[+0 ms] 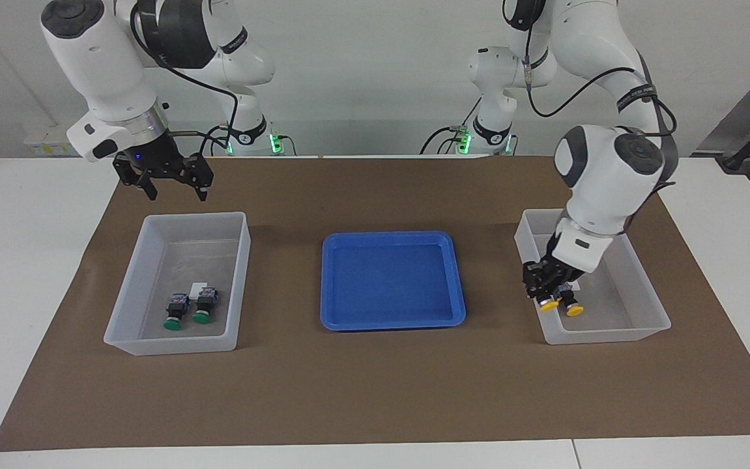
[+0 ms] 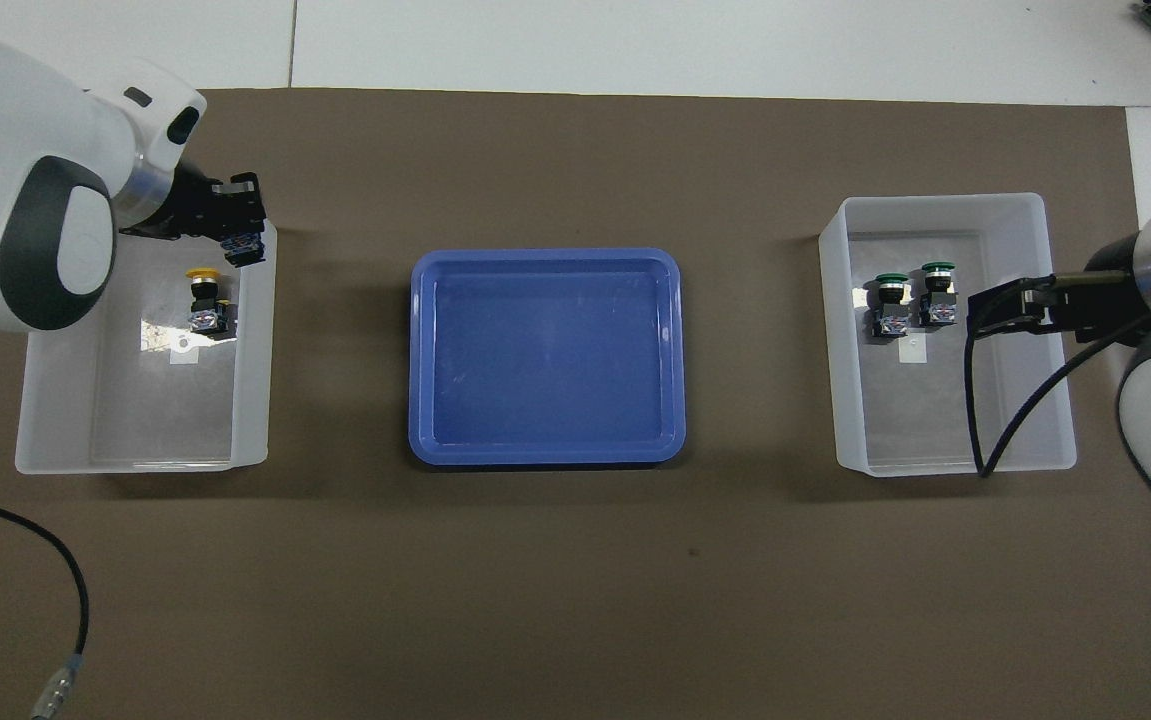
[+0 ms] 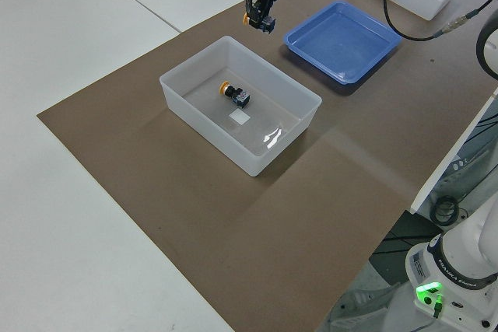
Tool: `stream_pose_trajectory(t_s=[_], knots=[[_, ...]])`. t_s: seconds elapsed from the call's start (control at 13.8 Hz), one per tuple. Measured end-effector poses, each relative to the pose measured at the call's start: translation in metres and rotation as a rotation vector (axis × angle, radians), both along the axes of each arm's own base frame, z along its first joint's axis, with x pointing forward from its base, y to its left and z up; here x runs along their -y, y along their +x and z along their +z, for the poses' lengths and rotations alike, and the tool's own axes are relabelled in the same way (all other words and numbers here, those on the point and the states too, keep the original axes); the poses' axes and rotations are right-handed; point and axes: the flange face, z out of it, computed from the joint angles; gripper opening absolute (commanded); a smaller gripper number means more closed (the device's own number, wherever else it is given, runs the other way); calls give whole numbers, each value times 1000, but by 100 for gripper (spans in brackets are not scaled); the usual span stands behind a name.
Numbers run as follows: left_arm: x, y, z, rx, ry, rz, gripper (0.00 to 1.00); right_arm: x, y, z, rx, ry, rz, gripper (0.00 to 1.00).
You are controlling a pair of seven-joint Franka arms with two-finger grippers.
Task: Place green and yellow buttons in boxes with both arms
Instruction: 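Release the yellow button in the left box and lift the left gripper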
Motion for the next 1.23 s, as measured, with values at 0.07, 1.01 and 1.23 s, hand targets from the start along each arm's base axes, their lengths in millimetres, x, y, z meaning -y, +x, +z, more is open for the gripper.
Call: stream_pose_trajectory(t_s=[0.07, 1.01, 1.23], knots=[[-23, 0, -1, -16, 5, -12, 0, 0, 0, 0, 0, 0, 0, 100], [-154, -54, -86, -18, 75, -207, 0, 0, 0, 0, 0, 0, 0, 100], [-153, -64, -104, -20, 76, -208, 53, 0, 0, 0, 0, 0, 0, 100]])
